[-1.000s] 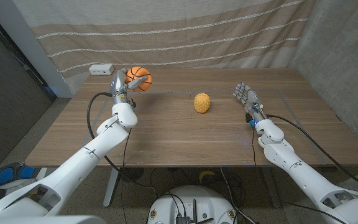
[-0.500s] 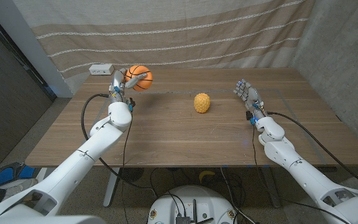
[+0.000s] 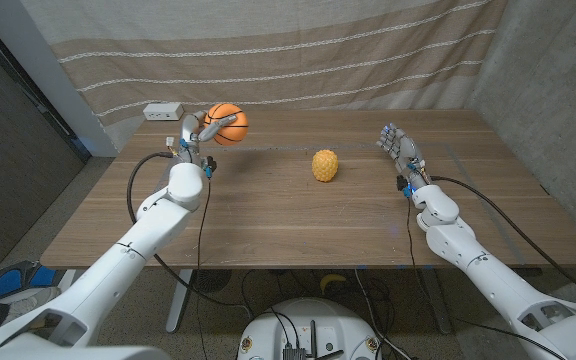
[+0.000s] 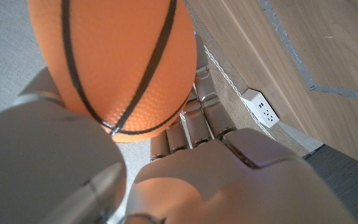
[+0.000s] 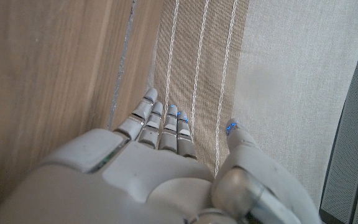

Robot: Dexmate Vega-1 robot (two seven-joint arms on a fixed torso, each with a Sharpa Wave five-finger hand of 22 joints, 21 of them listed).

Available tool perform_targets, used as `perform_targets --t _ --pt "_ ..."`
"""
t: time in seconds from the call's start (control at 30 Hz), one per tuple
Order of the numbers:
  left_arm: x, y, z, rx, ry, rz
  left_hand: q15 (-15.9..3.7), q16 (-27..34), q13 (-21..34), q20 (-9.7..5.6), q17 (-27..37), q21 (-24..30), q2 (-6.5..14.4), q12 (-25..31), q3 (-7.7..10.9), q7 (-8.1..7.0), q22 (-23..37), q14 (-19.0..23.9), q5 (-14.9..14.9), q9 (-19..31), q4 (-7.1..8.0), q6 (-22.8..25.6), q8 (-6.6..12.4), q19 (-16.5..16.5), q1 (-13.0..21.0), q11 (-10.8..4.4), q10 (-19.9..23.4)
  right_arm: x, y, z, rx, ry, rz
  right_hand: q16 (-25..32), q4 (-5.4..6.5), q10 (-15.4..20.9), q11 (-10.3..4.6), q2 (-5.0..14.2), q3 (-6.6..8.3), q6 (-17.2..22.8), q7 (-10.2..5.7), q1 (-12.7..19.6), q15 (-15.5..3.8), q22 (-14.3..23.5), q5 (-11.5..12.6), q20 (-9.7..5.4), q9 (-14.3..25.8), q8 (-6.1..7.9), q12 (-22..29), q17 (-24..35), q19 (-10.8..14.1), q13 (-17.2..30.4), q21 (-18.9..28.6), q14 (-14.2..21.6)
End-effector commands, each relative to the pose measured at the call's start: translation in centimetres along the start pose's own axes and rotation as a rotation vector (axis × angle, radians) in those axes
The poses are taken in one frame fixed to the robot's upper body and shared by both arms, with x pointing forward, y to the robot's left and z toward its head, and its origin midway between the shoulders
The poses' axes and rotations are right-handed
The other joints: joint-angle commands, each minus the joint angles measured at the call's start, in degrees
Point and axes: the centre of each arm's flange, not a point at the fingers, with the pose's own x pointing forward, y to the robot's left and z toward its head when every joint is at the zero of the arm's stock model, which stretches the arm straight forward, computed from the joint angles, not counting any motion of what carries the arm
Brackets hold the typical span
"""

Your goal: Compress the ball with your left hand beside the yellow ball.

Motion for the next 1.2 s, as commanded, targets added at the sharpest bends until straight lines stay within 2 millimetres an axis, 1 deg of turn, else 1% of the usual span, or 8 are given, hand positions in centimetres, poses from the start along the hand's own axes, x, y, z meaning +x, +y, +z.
perform_targets --t 0.03,0.17,0.23,0.63,0.87,1.2 --pt "0.2 0.6 -0.4 -0.138 0.016 -0.089 -17.09 0.33 0.3 -7.61 0.47 0.58 21.96 0.31 0.77 -1.45 0.1 11.63 0.48 0.24 0.03 1.88 0.02 -0.25 22.08 -8.37 8.63 0.0 0.0 0.5 -0.008 -0.013 0.002 -0.05 -0.22 0.17 0.24 -0.46 -0.01 0.56 -0.19 -0.22 -0.13 0.31 -0.06 0.22 0.19 0.07 -0.18 0.06 0.51 0.16 -0.16 0.19" --pt "0.4 0.7 -0.6 -0.193 0.026 -0.126 -17.08 0.42 0.56 -7.61 0.63 0.99 21.94 0.32 0.85 -1.35 0.07 11.75 0.48 0.21 0.02 1.86 -0.05 -0.32 22.16 -8.34 8.65 -0.1 0.0 0.7 -0.009 -0.02 0.001 -0.06 -0.28 0.2 0.21 -0.47 0.02 0.58 -0.19 -0.27 -0.07 0.32 -0.06 0.21 0.19 0.07 -0.17 0.03 0.59 0.16 -0.25 0.2" --pt "0.4 0.7 -0.7 -0.21 0.028 -0.146 -17.08 0.45 0.66 -7.59 0.69 1.14 21.92 0.31 0.87 -1.4 0.05 11.78 0.47 0.2 0.02 1.88 -0.07 -0.36 22.17 -8.3 8.61 -0.1 0.0 0.8 -0.012 -0.024 0.0 -0.05 -0.31 0.26 0.43 -0.47 0.04 0.61 -0.12 -0.3 0.0 0.32 -0.06 0.34 0.19 0.08 -0.16 0.02 0.68 0.15 -0.3 0.27" --pt "1.1 1.0 -1.6 -0.33 0.053 -0.28 -17.07 0.44 1.18 -7.57 0.85 1.9 21.83 0.36 1.02 -1.27 -0.08 11.82 0.46 0.15 0.02 1.92 -0.19 -0.67 22.25 -8.2 8.76 -0.5 0.0 1.7 -0.024 -0.049 -0.009 -0.11 -0.54 0.26 0.35 -0.46 0.2 0.67 -0.1 -0.54 -0.15 0.33 -0.06 0.27 0.19 0.06 -0.19 -0.06 0.91 0.15 -0.8 0.3" --pt "1.4 1.1 -2.1 -0.414 0.044 -0.371 -17.07 0.46 1.5 -7.57 0.97 2.35 21.77 0.3 1.13 -1.21 -0.18 11.88 0.45 0.15 -0.01 2.0 -0.24 -0.91 22.33 -8.28 8.65 -0.8 0.2 1.9 -0.025 -0.055 -0.013 -0.13 -0.61 0.23 0.37 -0.45 0.26 0.73 -0.18 -0.62 -0.08 0.33 -0.06 0.22 0.19 0.07 -0.21 -0.09 0.99 0.14 -0.99 0.32" --pt "1.8 1.1 -3.1 -0.549 0.043 -0.434 -17.07 0.39 1.97 -7.54 1.05 3.04 21.7 0.29 1.27 -1.21 -0.35 11.89 0.43 0.23 -0.01 1.98 -0.31 -1.25 22.38 -8.29 8.69 -1.0 0.6 2.0 -0.031 -0.058 -0.016 -0.2 -0.75 0.24 0.35 -0.43 0.39 0.75 -0.21 -0.82 -0.23 0.34 -0.06 0.13 0.18 0.05 -0.22 -0.14 1.1 0.14 -1.42 0.3"
